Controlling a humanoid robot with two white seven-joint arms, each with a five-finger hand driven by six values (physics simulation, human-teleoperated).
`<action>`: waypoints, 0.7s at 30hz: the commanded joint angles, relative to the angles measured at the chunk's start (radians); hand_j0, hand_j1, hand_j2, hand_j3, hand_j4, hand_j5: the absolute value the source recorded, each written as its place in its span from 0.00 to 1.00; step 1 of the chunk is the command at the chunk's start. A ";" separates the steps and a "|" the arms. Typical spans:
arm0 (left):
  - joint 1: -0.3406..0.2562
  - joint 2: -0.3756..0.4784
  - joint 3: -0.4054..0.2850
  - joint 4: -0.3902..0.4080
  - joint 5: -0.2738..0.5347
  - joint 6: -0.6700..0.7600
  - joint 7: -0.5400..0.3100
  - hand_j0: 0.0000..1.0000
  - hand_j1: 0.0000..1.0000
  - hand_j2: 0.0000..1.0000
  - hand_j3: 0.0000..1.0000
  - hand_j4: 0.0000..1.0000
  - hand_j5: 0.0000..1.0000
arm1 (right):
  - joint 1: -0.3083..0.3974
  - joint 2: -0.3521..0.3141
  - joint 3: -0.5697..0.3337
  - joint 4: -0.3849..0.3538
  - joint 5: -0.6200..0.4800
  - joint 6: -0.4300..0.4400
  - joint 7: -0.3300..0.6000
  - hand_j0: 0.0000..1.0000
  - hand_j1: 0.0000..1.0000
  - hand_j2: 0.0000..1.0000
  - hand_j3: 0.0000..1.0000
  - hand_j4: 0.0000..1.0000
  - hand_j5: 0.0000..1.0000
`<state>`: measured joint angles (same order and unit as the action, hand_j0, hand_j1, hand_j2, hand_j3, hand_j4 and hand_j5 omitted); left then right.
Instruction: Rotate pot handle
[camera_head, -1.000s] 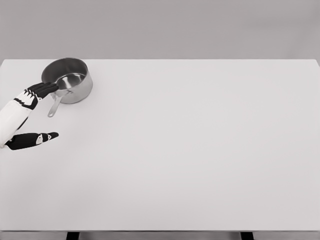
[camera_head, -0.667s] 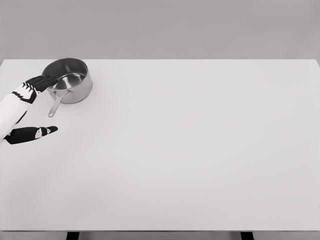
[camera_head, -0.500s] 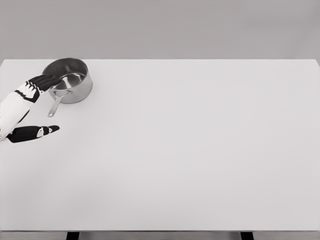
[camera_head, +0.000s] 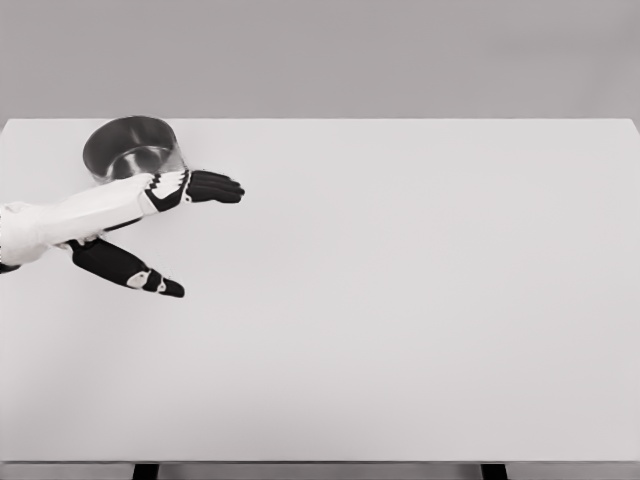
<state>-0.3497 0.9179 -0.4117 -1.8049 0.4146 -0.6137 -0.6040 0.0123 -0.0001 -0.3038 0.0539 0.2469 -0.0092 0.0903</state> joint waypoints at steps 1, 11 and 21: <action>0.000 0.016 -0.062 -0.001 0.110 0.003 -0.007 1.00 1.00 1.00 1.00 1.00 1.00 | 0.000 0.000 0.000 0.001 0.000 0.000 0.000 1.00 1.00 1.00 1.00 1.00 1.00; -0.014 0.016 -0.171 -0.001 0.211 0.789 -0.007 1.00 1.00 1.00 1.00 1.00 1.00 | 0.000 0.000 0.000 0.000 0.000 0.000 0.000 1.00 1.00 1.00 1.00 1.00 1.00; -0.064 0.098 -0.180 0.001 0.319 0.939 -0.007 1.00 1.00 1.00 1.00 1.00 1.00 | 0.000 0.000 0.000 0.000 0.000 0.000 0.000 1.00 1.00 1.00 1.00 1.00 1.00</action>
<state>-0.4203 1.0020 -0.5921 -1.8040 0.6937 0.2988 -0.6108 0.0123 -0.0001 -0.3038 0.0540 0.2469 -0.0092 0.0903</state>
